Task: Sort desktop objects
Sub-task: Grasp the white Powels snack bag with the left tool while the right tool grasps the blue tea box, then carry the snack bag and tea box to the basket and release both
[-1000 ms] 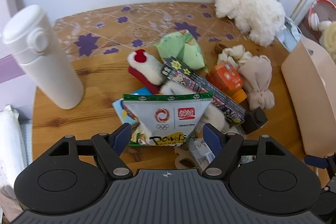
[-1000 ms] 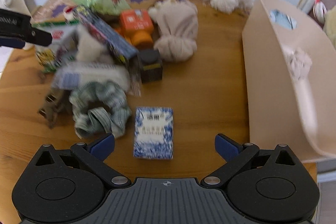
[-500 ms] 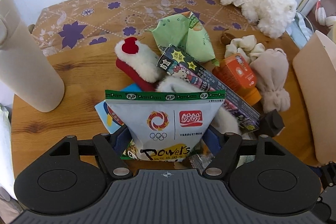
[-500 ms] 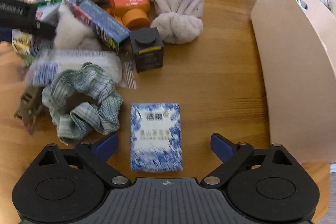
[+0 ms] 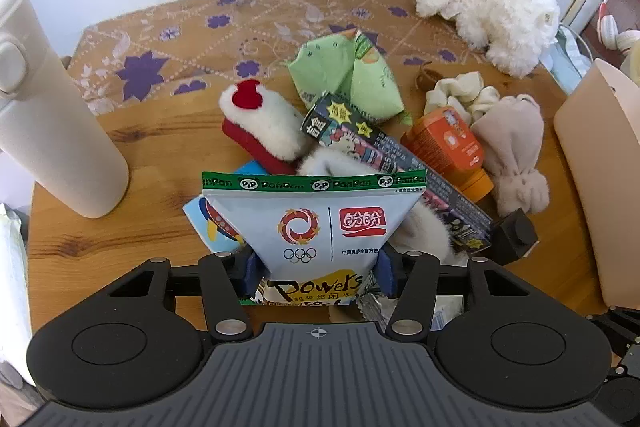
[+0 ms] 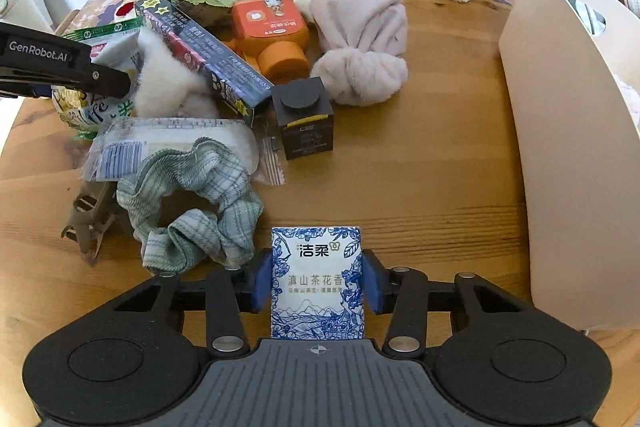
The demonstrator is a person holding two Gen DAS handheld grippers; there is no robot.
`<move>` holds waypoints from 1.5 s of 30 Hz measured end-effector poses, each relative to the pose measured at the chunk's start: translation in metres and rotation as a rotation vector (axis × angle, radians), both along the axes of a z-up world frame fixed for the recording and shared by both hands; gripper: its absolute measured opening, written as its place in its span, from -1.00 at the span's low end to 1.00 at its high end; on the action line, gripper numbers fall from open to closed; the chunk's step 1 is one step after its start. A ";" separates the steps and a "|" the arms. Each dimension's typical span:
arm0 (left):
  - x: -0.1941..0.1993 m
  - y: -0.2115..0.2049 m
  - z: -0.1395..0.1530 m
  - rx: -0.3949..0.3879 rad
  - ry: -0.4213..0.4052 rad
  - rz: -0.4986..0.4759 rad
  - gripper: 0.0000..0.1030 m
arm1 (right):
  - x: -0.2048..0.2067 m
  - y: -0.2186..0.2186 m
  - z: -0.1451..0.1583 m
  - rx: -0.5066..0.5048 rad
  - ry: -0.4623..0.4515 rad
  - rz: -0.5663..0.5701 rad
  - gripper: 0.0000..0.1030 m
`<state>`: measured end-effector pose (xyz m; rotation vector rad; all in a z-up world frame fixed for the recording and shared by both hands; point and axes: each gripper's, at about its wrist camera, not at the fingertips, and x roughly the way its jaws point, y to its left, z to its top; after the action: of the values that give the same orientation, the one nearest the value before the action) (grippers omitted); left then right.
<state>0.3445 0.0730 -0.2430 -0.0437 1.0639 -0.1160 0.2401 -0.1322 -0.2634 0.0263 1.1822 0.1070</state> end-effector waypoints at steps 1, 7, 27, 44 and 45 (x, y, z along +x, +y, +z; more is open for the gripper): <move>-0.002 0.000 0.003 0.001 -0.008 0.001 0.06 | -0.001 0.000 0.002 0.003 -0.005 0.000 -0.18; -0.010 0.000 0.021 0.006 -0.048 0.015 0.05 | -0.010 -0.011 0.031 0.044 -0.065 -0.007 -0.17; -0.024 -0.049 0.112 0.035 -0.245 0.046 0.04 | -0.004 -0.098 0.132 0.043 -0.269 0.006 -0.17; -0.006 -0.226 0.146 -0.043 -0.302 -0.164 0.04 | 0.006 -0.222 0.133 0.031 -0.291 -0.081 -0.17; -0.006 -0.240 0.144 -0.051 -0.292 -0.183 0.04 | 0.006 -0.228 0.129 0.031 -0.283 -0.085 -0.17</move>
<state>0.3389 -0.1669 -0.0992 0.0245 0.7711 -0.3056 0.2457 -0.3601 -0.1342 0.0859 0.8957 0.0522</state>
